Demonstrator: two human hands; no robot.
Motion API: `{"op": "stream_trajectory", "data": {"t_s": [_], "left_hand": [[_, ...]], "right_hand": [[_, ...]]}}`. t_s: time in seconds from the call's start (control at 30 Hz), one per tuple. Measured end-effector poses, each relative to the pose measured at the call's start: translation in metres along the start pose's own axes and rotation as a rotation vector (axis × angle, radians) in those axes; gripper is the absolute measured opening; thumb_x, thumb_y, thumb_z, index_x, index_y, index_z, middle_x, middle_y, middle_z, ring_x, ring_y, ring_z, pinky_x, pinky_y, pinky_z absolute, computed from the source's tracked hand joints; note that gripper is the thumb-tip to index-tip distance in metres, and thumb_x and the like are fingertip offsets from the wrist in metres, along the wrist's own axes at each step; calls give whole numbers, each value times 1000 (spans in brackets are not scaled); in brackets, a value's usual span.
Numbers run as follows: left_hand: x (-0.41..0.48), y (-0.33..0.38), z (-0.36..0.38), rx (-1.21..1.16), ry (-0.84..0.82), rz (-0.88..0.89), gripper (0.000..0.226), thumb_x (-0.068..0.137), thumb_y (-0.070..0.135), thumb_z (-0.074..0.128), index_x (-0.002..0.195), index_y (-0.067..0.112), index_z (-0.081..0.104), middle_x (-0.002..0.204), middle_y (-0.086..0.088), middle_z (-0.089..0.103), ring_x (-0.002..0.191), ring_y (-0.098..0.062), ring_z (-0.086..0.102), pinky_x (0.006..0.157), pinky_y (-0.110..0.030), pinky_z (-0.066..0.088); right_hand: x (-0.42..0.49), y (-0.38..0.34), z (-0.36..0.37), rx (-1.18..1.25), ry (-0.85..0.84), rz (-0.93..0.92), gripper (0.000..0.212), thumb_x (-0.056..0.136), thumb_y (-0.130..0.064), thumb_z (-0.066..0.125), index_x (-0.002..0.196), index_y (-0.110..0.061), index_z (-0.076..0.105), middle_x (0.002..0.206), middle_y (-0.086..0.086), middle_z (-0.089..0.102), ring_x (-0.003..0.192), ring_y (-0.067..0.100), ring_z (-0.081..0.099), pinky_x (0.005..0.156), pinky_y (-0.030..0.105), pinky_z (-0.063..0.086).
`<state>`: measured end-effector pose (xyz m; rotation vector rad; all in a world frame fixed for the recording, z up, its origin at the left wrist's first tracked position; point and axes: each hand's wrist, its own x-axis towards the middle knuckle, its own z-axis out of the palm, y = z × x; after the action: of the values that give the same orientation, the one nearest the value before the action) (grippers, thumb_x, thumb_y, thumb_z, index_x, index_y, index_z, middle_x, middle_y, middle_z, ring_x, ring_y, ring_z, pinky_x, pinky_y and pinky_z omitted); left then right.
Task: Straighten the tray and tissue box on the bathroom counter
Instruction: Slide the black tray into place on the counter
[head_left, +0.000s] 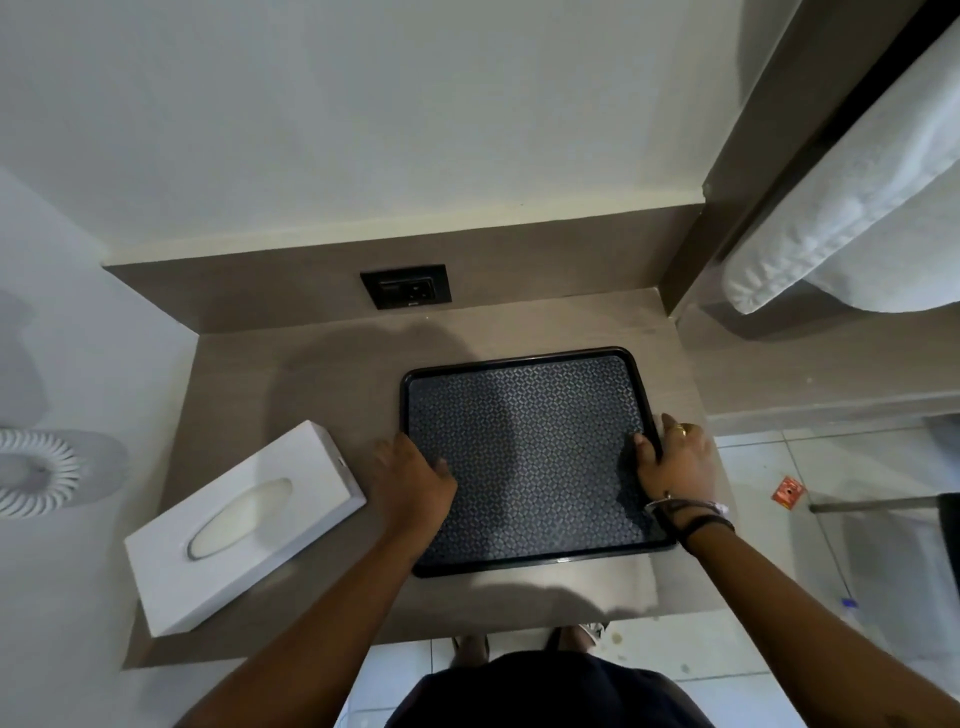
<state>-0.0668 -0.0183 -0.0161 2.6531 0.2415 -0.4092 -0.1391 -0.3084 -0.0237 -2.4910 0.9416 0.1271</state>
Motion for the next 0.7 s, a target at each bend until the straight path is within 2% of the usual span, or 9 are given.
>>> {"op": "stream_trajectory", "data": {"t_s": [0.03,0.1,0.23,0.33,0.5,0.6,0.7], "left_hand": [[-5,-2,3,58,23,47,59,94,34,58,138,-2,43,143,-26,42,130,-42,44,109,-52,41],[-18,-7,9,125,89,201,70,97,43,53,149,-1,36,156,-27,31,142,-42,34,119,-53,27],[-53,-26,32,181,90,564,76,97,52,43,153,3,30,165,-22,18,154,-34,17,123,-52,12],[-84,-46,58,252,0,733,81,94,60,42,153,5,33,165,-20,19,153,-31,18,122,-51,11],[-101,-62,79,375,-130,645,88,92,72,29,153,9,32,163,-18,23,150,-31,29,117,-54,14],[-97,-62,81,373,-147,647,89,92,74,28,155,12,24,164,-16,17,151,-31,26,118,-54,13],[-89,-59,79,354,-141,653,86,94,72,28,156,12,25,165,-16,15,152,-31,22,119,-53,14]], "right_hand": [[-12,0,2,-30,31,-53,55,97,-34,55,141,-3,46,134,26,48,121,41,45,99,48,38],[-41,0,10,-84,69,-216,56,97,-40,53,141,-5,48,140,24,46,123,40,44,101,52,38],[-88,8,36,-252,-27,-537,72,91,-56,43,148,-13,42,156,18,32,136,35,37,107,54,31],[-107,16,56,-340,-133,-604,79,90,-64,37,150,-12,39,159,18,26,142,36,34,111,59,25],[-114,22,67,-432,-236,-605,88,91,-74,27,150,-9,36,160,18,24,145,36,28,114,61,15],[-109,20,66,-439,-247,-593,90,90,-75,24,152,-11,32,161,17,20,147,35,22,116,60,11],[-102,13,65,-425,-259,-577,90,90,-76,23,154,-13,29,162,15,17,148,34,18,116,60,10]]}}
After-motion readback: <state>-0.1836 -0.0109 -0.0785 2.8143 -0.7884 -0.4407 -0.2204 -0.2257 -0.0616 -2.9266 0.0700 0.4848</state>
